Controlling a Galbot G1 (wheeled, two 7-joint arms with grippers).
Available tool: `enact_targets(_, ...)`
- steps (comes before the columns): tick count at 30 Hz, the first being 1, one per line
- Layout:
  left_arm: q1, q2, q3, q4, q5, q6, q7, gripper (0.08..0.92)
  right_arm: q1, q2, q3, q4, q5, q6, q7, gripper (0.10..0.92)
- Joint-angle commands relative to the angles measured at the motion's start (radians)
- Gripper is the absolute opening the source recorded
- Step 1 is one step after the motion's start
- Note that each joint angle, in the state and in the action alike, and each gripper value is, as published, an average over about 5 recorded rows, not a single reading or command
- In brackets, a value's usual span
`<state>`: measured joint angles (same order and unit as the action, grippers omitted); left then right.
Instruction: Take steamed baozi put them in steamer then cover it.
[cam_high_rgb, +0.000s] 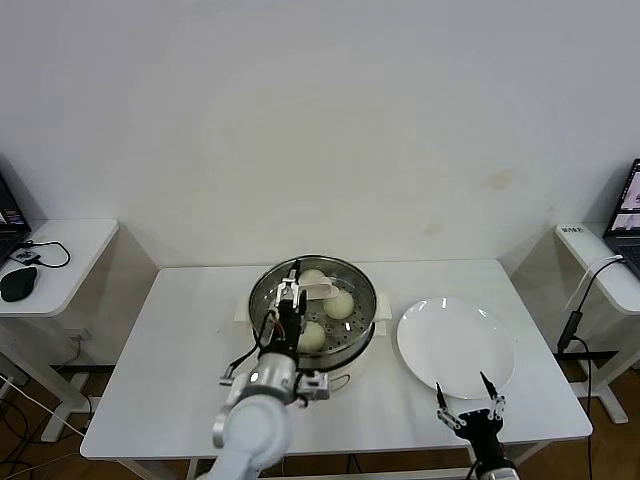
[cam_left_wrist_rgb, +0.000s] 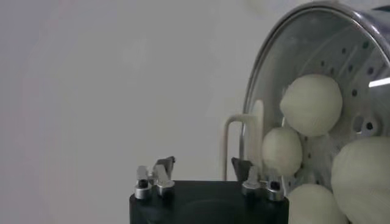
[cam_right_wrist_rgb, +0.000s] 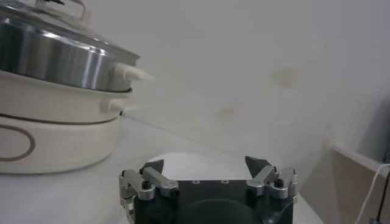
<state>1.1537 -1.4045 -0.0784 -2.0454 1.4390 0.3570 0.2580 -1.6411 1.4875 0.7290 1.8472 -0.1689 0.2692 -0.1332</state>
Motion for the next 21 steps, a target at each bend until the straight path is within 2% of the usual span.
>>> enact_targets(1, 0.379, 0.078, -0.156, -0.278, -0.655, -0.181, -0.321, 0.819, -0.012, -0.033, 0.002, 0.011, 0.042, -0.006, -0.011, 0.823)
enact_targets(4, 0.499, 0.117, -0.268, -0.277, -1.146, -0.311, -0.466, 0.822, -0.016, -0.058, -0.010, 0.022, 0.090, -0.021, -0.023, 0.823)
enact_targets(6, 0.565, 0.125, -0.341, -0.268, -1.374, -0.361, -0.515, 0.823, -0.020, -0.075, -0.019, 0.027, 0.112, -0.028, -0.027, 0.823)
enact_targets(9, 0.635, 0.114, -0.418, -0.236, -1.563, -0.394, -0.556, 0.823, -0.038, -0.101, -0.034, 0.047, 0.139, -0.036, -0.028, 0.823)
enact_targets(13, 0.715, 0.098, -0.451, -0.222, -1.658, -0.407, -0.572, 0.823, -0.083, -0.145, -0.065, 0.107, 0.221, -0.069, -0.028, 0.823)
enact_targets(21, 0.808, 0.071, -0.458, -0.165, -1.605, -0.528, -0.561, 0.823, -0.180, -0.260, -0.106, 0.194, 0.335, -0.209, -0.033, 0.823)
